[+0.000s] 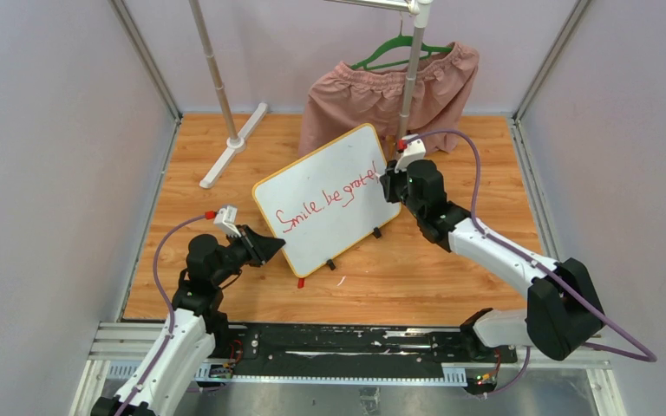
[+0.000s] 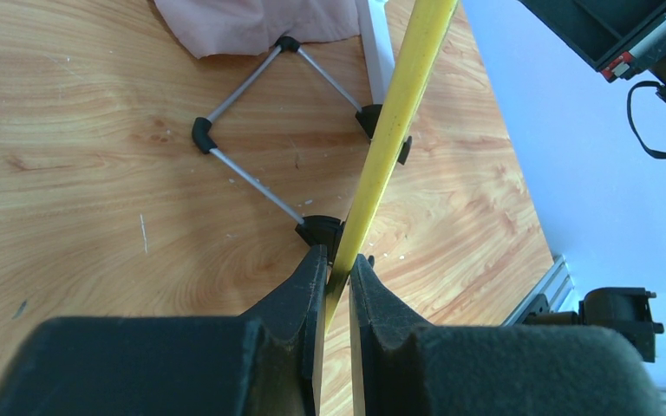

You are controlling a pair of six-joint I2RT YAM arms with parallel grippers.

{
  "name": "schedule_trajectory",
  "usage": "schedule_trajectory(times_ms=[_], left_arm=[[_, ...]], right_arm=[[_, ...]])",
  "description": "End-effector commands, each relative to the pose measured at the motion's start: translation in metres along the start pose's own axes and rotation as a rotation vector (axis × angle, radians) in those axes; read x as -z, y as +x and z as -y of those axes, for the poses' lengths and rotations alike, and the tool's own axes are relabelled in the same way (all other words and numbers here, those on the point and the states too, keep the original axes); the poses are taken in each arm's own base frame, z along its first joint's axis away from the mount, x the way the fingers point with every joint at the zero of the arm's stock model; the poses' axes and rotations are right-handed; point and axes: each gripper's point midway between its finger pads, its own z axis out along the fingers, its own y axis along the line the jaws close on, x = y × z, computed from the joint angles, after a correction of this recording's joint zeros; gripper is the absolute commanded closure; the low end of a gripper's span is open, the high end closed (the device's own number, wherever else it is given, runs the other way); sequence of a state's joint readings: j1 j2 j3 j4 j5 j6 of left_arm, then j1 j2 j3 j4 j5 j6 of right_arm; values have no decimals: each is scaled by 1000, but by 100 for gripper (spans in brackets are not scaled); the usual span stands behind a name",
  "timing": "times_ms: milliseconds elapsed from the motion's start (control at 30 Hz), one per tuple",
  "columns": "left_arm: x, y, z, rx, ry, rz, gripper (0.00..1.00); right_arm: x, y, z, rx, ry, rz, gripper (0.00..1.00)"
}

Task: Write a sentence on the whiteboard

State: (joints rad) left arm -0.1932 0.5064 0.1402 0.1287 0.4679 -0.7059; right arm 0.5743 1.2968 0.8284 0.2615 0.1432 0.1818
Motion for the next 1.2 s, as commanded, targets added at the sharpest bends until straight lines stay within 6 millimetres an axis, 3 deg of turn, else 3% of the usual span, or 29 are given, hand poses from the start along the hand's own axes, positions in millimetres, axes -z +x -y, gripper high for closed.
schedule_trajectory(times_ms=[0, 633, 1167], left_arm=[[1, 2, 2, 4, -9, -21, 100], [1, 2, 0, 5, -15, -23, 100], [1, 3, 1, 4, -10, -25, 100]], right_arm=[[-5, -27, 7, 4, 31, 66, 100], [7, -37, 12, -10, 33, 109, 100], [-4, -38, 8, -6, 20, 101, 100]])
